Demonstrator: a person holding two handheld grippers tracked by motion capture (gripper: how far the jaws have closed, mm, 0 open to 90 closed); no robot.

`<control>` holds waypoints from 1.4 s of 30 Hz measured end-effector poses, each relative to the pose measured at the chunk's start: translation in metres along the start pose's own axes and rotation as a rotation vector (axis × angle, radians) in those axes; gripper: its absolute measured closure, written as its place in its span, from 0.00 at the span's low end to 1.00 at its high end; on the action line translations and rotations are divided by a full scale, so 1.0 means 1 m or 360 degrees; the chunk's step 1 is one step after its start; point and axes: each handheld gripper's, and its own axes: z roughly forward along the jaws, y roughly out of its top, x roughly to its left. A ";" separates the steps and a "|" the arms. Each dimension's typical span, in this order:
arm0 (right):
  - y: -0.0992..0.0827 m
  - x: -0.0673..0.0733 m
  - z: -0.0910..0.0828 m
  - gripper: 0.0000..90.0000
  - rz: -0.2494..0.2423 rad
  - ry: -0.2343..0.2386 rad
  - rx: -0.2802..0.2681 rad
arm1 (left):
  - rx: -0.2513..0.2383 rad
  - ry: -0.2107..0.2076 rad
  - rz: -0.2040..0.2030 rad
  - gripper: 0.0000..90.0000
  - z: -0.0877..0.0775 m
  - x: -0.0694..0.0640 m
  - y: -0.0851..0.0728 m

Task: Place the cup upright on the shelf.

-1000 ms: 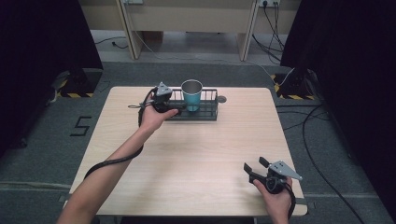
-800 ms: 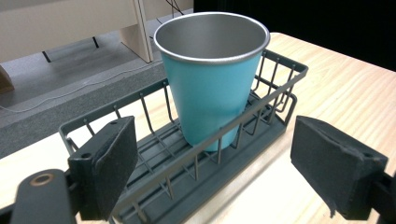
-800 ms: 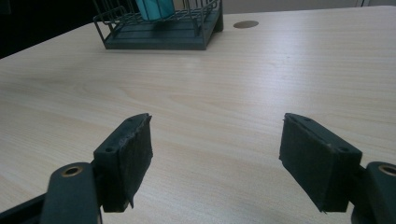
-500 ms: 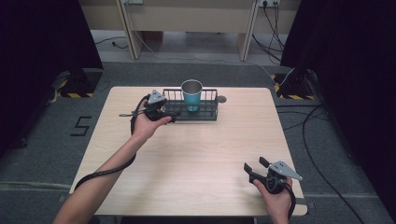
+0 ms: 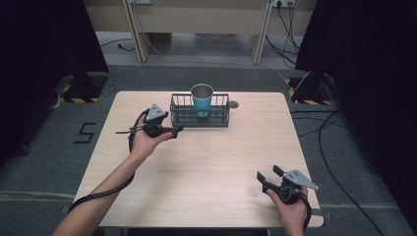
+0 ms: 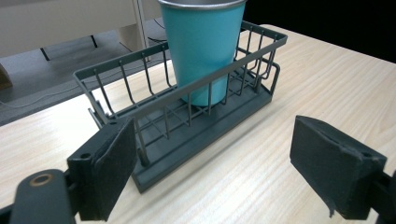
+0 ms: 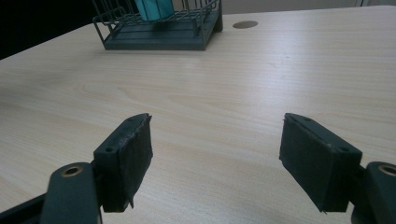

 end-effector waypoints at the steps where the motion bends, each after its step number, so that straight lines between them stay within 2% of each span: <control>1: 0.000 0.000 0.000 0.29 -0.0001 0.0000 0.0000 | -0.0001 0.0000 -0.0002 0.16 -0.001 0.000 -0.001; 18: 0.000 0.000 0.000 0.29 0.0004 -0.0002 0.0001 | 0.0018 -0.0003 -0.0022 0.16 -0.023 0.001 -0.027; 34: 0.000 0.000 0.000 0.29 0.0006 -0.0005 0.0000 | -0.0008 -0.0015 -0.0026 0.16 -0.044 -0.002 -0.055; 42: 0.000 0.001 0.000 0.29 0.0004 -0.0007 0.0001 | 0.0026 -0.0024 -0.0047 0.16 -0.055 -0.004 -0.076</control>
